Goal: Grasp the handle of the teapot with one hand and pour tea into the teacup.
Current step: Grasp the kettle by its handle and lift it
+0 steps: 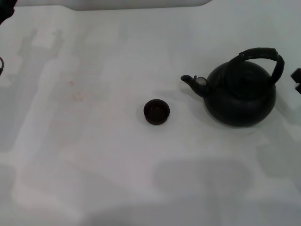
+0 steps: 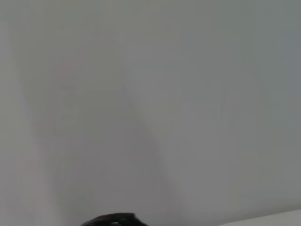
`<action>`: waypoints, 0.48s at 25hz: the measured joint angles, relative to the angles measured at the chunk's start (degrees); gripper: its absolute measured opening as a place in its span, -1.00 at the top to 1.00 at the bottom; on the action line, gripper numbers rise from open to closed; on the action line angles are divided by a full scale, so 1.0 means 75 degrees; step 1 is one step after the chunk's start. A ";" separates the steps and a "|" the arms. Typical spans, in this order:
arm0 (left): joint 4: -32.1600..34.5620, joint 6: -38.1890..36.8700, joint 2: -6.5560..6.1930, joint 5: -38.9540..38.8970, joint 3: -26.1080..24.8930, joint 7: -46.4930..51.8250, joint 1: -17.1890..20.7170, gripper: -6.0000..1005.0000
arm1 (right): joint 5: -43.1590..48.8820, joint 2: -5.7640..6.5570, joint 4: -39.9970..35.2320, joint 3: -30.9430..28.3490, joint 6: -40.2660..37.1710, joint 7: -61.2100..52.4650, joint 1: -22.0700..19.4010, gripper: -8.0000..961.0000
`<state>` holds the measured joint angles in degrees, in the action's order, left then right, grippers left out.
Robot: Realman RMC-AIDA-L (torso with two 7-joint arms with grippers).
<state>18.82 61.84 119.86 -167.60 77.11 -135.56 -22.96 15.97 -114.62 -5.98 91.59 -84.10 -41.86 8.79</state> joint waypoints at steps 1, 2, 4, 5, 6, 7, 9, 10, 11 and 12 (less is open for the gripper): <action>-0.0023 -0.0015 -0.0009 -0.0001 0.0001 0.0009 -0.0025 -0.62 | 0.0022 -0.0011 0.0000 0.0000 0.0033 0.0002 0.0053 -0.80; -0.0051 -0.0019 -0.0017 -0.0003 0.0008 0.0015 -0.0043 -0.62 | 0.0058 -0.0013 0.0001 0.0005 0.0062 0.0000 0.0138 -0.80; -0.0136 -0.0022 -0.0024 -0.0007 0.0017 0.0016 -0.0092 -0.61 | 0.0166 -0.0015 0.0001 0.0059 0.0156 -0.0022 0.0290 -0.80; -0.0208 -0.0024 -0.0025 -0.0010 0.0009 0.0014 -0.0130 -0.61 | 0.0217 -0.0020 0.0001 0.0085 0.0224 -0.0028 0.0376 -0.80; -0.0319 -0.0027 -0.0026 -0.0012 -0.0001 0.0018 -0.0191 -0.61 | 0.0260 -0.0029 0.0001 0.0099 0.0300 -0.0030 0.0445 -0.80; -0.0381 -0.0030 -0.0027 -0.0013 0.0002 0.0022 -0.0223 -0.61 | 0.0320 -0.0053 0.0001 0.0117 0.0475 -0.0024 0.0589 -0.81; -0.0592 -0.0038 -0.0032 -0.0016 0.0011 0.0039 -0.0346 -0.61 | 0.0335 -0.0060 0.0001 0.0137 0.0546 -0.0021 0.0650 -0.81; -0.0690 -0.0045 -0.0033 -0.0018 0.0013 0.0041 -0.0391 -0.61 | 0.0342 -0.0060 0.0001 0.0180 0.0651 -0.0023 0.0737 -0.81; -0.0690 -0.0045 -0.0033 -0.0018 0.0013 0.0041 -0.0391 -0.61 | 0.0342 -0.0060 0.0001 0.0180 0.0651 -0.0023 0.0737 -0.81; -0.0711 -0.0045 -0.0033 -0.0019 0.0008 0.0040 -0.0400 -0.61 | 0.0346 -0.0067 0.0001 0.0197 0.0711 -0.0022 0.0769 -0.81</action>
<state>13.48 61.50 119.61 -167.74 77.17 -135.25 -25.96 18.57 -115.12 -5.97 93.07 -78.77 -42.02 14.56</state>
